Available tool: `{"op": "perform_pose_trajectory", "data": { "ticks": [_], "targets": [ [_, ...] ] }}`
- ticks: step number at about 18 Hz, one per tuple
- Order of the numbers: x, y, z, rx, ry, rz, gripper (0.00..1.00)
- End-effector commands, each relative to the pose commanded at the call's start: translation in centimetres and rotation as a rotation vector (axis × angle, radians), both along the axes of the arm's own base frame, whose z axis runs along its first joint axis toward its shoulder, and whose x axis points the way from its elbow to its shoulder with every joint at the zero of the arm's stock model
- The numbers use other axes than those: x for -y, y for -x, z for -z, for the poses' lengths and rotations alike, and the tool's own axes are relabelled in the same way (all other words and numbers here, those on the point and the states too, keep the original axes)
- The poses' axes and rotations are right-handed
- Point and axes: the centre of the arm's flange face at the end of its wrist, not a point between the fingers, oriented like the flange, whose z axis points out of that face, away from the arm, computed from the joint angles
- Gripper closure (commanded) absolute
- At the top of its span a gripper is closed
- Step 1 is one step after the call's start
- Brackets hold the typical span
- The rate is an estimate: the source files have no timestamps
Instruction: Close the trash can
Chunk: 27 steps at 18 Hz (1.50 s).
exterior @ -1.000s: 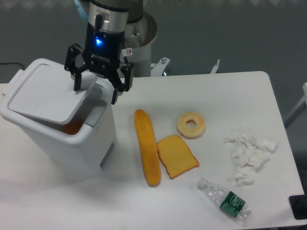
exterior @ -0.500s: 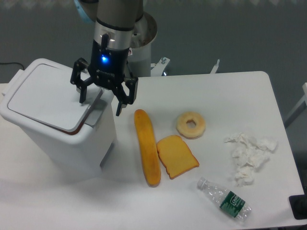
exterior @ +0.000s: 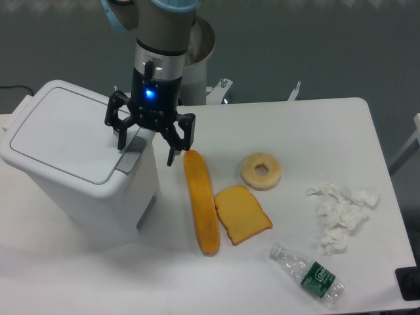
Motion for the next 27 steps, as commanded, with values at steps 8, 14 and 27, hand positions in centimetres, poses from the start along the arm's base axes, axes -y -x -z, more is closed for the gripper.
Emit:
{"op": "perform_pose_trajectory", "data": {
  "ticks": [8,14,27],
  "targets": [
    [-0.1,0.0,0.8,0.013,0.011,-0.004,0.00],
    [0.0,-0.1,-1.0,-0.005,-0.016,-0.003,0.00],
    [11.4,16.6,-4.2,-0.189,-0.014,-0.129,0.00]
  ]
}}
